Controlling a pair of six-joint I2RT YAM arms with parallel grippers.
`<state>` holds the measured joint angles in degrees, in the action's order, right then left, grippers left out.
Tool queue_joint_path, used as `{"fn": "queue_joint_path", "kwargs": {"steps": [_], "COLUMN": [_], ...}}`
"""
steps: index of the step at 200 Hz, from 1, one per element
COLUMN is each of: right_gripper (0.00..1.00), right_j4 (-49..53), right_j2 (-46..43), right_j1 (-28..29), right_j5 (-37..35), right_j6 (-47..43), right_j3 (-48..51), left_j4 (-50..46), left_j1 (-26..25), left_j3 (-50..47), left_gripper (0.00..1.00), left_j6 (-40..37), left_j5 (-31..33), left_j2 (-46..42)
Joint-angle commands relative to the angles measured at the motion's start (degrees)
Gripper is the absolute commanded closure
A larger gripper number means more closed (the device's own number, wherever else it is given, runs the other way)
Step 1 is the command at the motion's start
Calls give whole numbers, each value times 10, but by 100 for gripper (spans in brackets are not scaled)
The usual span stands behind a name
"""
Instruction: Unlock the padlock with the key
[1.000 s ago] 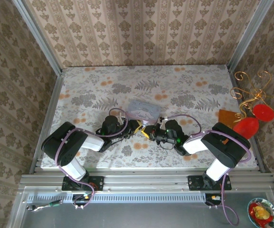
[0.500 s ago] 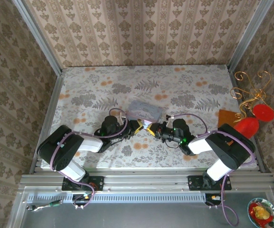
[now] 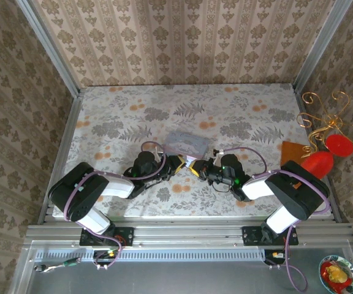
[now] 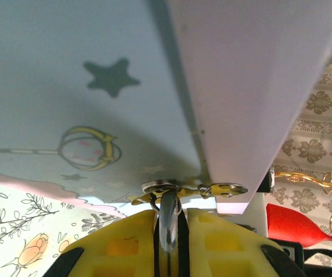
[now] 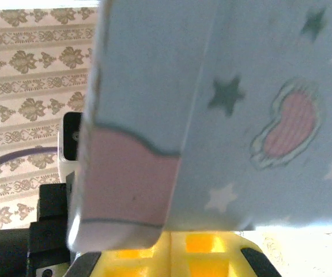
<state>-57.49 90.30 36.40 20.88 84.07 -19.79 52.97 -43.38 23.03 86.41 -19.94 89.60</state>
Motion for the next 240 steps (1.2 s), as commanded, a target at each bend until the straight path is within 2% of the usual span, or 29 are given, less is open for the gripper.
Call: {"fn": "queue_joint_path", "kwargs": {"steps": [1,122,180,216,240], "right_gripper": [100,100,73,67,68], "right_j4": [4,84,142,146,128], "right_j2": [9,-49,-102,-123,-113], "right_j1": [16,2,-8,-10,-9], "right_j5": [-31,-57,-69,-65,-57], "right_j6": [-12,-41,-52,-51,-43], "right_j3": [-27,-19,-4,-2,-2], "left_j4": [53,11,11,14,16], "left_j1": [-22,-20,-4,0,0], "left_j3": [26,16,4,1,2], "left_gripper": [100,100,100,100,100], "left_j6": [13,9,14,20,25], "left_j5": [-28,-15,-11,-5,-1], "left_j2": [-22,-64,-64,-65,-65]}}
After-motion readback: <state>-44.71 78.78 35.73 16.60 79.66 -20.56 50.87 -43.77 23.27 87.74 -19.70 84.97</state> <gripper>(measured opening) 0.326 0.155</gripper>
